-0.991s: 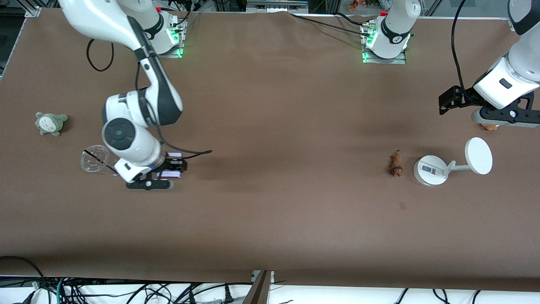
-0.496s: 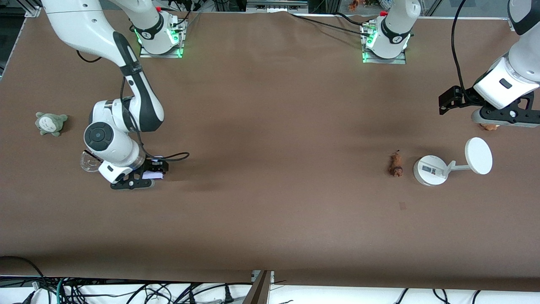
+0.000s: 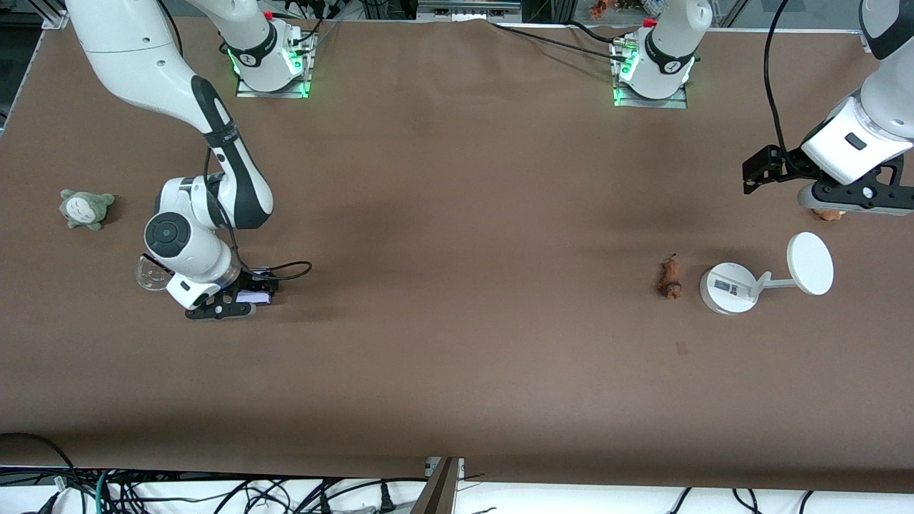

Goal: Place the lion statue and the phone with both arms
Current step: 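Carry the pink phone with the right gripper toward the clear cup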

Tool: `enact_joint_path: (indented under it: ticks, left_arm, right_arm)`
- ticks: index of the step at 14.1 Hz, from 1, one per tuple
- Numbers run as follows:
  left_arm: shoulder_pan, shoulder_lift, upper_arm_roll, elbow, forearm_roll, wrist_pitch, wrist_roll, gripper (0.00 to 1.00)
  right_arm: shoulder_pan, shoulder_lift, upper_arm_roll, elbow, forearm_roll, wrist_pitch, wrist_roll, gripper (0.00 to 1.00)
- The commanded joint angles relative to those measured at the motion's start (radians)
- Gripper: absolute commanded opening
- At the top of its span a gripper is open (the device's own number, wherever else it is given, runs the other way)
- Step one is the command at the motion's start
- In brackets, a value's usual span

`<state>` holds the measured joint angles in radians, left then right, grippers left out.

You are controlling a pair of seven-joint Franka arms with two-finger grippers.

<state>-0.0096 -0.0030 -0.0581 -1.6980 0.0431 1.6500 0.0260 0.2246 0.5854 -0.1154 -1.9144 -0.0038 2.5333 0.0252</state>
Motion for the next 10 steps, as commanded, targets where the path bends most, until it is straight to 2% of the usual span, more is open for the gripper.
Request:
enact_joint_path:
  ticks: [1, 2, 3, 4, 5, 6, 7, 8, 9, 10]
  left_arm:
    - [-0.004, -0.003, 0.003, -0.002, 0.008, -0.002, -0.006, 1.00]
    - [-0.004, -0.002, 0.003, -0.002, 0.008, -0.006, -0.006, 1.00]
    - [-0.004, -0.003, 0.003, -0.002, 0.008, -0.007, -0.006, 1.00]
    - [-0.004, -0.003, 0.003, -0.002, 0.008, -0.007, -0.008, 1.00]
    - [-0.004, -0.003, 0.003, -0.002, 0.008, -0.007, -0.008, 1.00]
    - [-0.004, -0.003, 0.003, -0.002, 0.008, -0.007, -0.008, 1.00]
    - [-0.004, -0.003, 0.003, -0.002, 0.008, -0.010, -0.009, 1.00]
    - [-0.004, -0.003, 0.003, -0.002, 0.008, -0.010, -0.009, 1.00]
    - [-0.004, -0.003, 0.003, -0.002, 0.008, -0.010, -0.009, 1.00]
    - [-0.004, -0.003, 0.003, -0.002, 0.008, -0.010, -0.009, 1.00]
  right_arm:
    - [-0.013, -0.003, 0.011, -0.018, 0.021, 0.039, -0.027, 0.34]
    - [-0.014, 0.004, 0.011, -0.017, 0.021, 0.050, -0.027, 0.38]
    - [-0.016, 0.008, 0.011, -0.017, 0.021, 0.056, -0.027, 0.52]
    - [-0.019, 0.010, 0.011, -0.015, 0.021, 0.058, -0.028, 0.56]
    - [-0.022, 0.010, 0.011, -0.014, 0.019, 0.058, -0.028, 0.63]
    - [-0.028, 0.010, 0.011, -0.012, 0.021, 0.058, -0.042, 0.63]
    - [-0.034, 0.010, 0.011, -0.012, 0.021, 0.058, -0.054, 0.68]
    - [-0.039, 0.010, 0.013, -0.011, 0.021, 0.058, -0.054, 0.93]
    - [-0.040, 0.010, 0.014, -0.011, 0.021, 0.058, -0.054, 1.00]
    - [-0.039, 0.010, 0.014, -0.009, 0.021, 0.056, -0.054, 1.00]
